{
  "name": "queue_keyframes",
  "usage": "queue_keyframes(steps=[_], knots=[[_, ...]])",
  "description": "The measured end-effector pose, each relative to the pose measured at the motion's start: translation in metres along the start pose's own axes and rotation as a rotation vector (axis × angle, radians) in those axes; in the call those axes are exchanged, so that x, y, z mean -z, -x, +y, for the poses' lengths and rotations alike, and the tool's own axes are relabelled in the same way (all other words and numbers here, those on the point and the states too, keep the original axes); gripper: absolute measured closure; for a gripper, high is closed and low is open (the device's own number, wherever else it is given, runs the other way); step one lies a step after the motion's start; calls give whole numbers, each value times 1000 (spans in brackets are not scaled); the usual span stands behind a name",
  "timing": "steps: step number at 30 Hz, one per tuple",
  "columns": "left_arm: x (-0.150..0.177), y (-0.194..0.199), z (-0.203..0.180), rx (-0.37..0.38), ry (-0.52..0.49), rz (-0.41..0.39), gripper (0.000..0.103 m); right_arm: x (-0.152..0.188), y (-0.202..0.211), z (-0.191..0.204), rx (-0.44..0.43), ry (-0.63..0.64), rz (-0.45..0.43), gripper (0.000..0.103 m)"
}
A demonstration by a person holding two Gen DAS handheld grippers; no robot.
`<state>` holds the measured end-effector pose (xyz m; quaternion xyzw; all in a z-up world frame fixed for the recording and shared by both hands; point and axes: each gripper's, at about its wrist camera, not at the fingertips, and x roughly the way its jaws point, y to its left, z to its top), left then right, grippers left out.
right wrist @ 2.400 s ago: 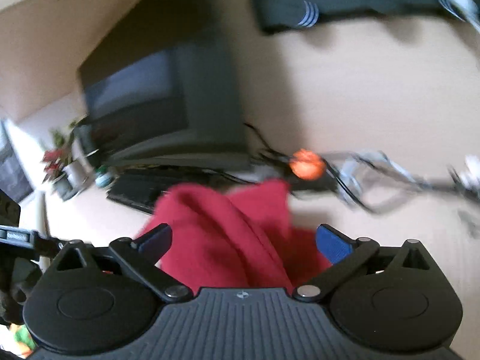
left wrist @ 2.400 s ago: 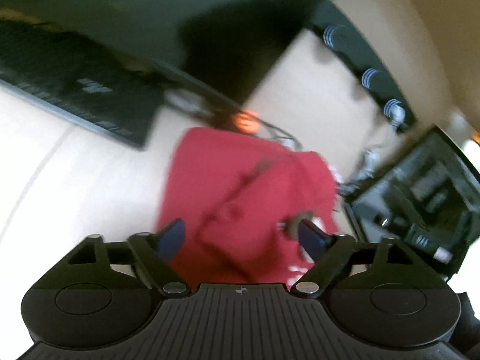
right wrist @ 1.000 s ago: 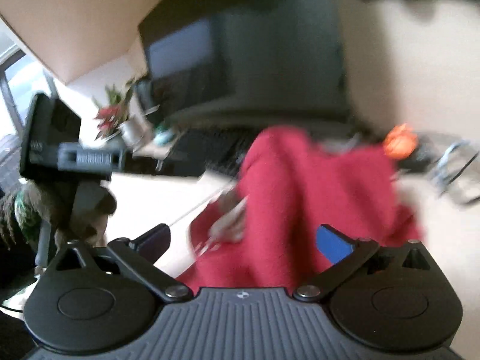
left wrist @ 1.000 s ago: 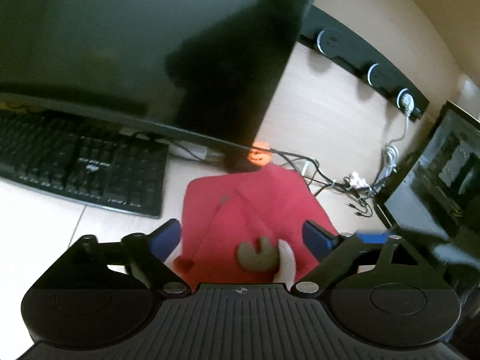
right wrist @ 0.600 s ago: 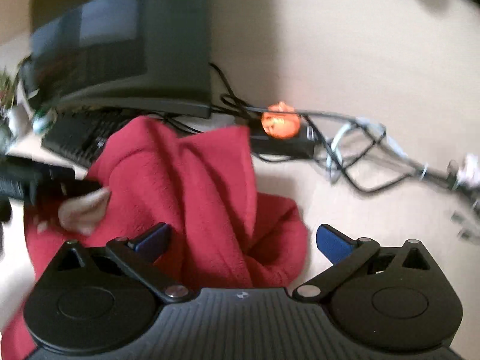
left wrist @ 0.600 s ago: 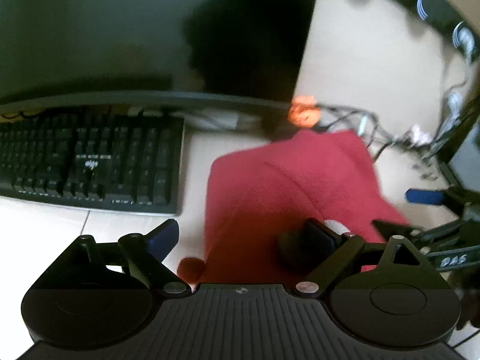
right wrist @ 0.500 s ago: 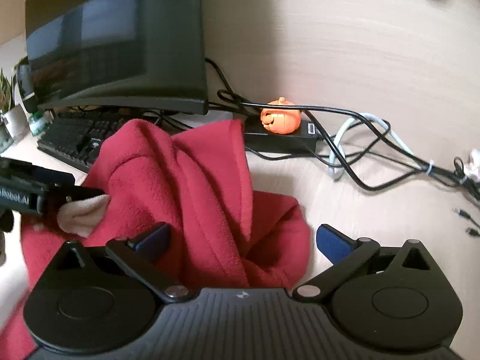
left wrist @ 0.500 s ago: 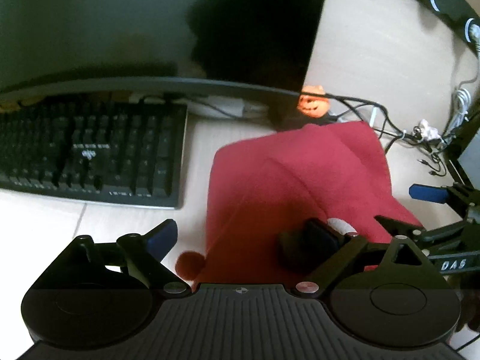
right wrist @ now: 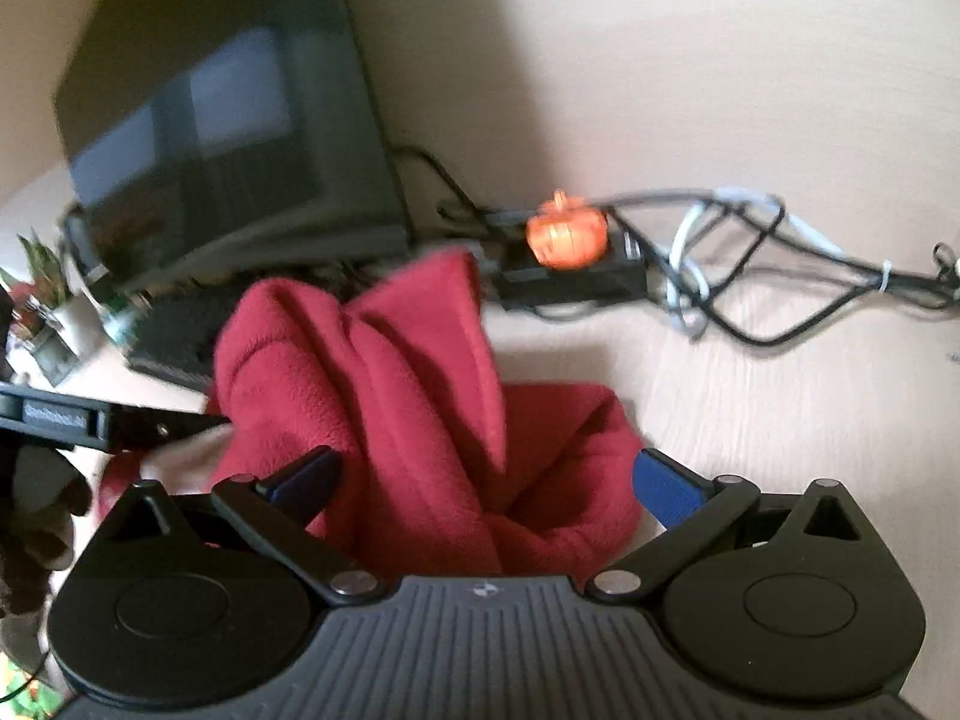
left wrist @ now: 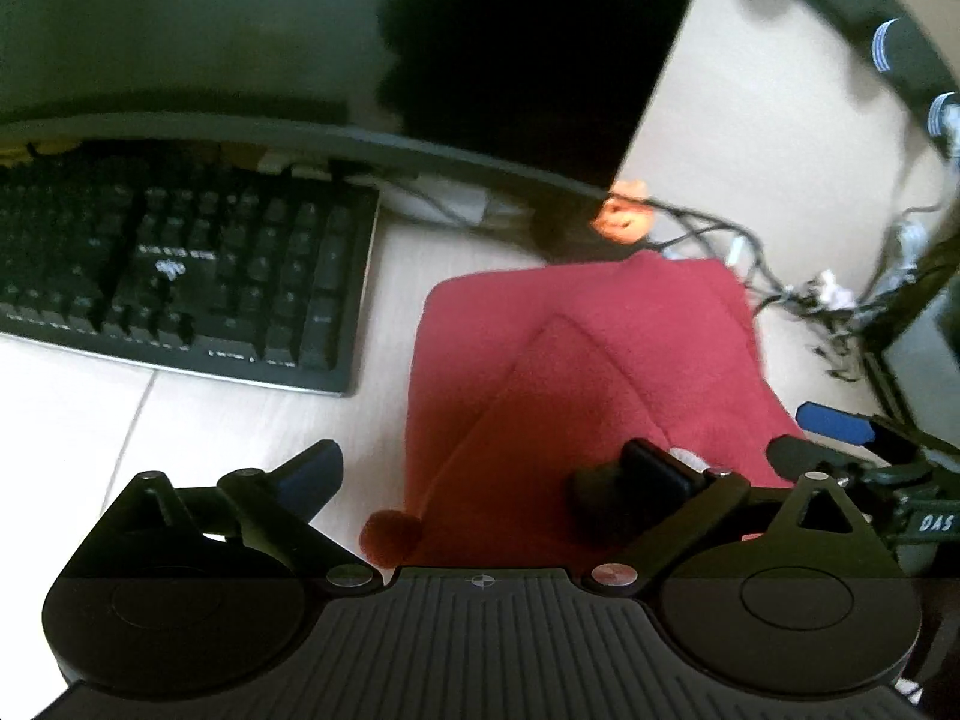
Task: Fold clothes
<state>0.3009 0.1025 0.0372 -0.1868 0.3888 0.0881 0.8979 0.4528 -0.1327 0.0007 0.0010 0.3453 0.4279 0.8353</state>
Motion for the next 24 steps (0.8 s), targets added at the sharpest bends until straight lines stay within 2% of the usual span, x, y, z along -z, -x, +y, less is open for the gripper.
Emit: queue_keyframes(steps=[2, 4, 7, 9, 12, 14, 16, 19, 21, 23, 24], knots=[[8, 12, 0, 22, -15, -4, 1, 3, 21, 7, -1, 24, -33, 0], [23, 17, 0, 13, -48, 22, 1, 8, 37, 14, -14, 51, -51, 0], [40, 18, 3, -24, -58, 50, 0, 24, 44, 28, -49, 77, -21, 0], [42, 21, 7, -22, -29, 51, 1, 40, 30, 41, 25, 127, 63, 0], [28, 42, -2, -7, -64, -33, 1, 56, 18, 54, 94, 138, 98, 0], [12, 58, -14, 51, -105, -118, 1, 56, 17, 59, 116, 129, 92, 0], [-4, 69, -28, 175, -143, -187, 1, 56, 18, 63, 136, 136, 87, 0], [-19, 71, -51, 374, -198, -213, 1, 55, 25, 68, 157, 153, 67, 0], [-22, 63, -64, 456, -220, -192, 1, 52, 28, 66, 146, 147, 61, 0], [-23, 47, -74, 452, -233, -157, 1, 50, 30, 64, 134, 140, 54, 0], [-25, 36, -77, 427, -229, -140, 1, 49, 32, 63, 128, 137, 51, 0]])
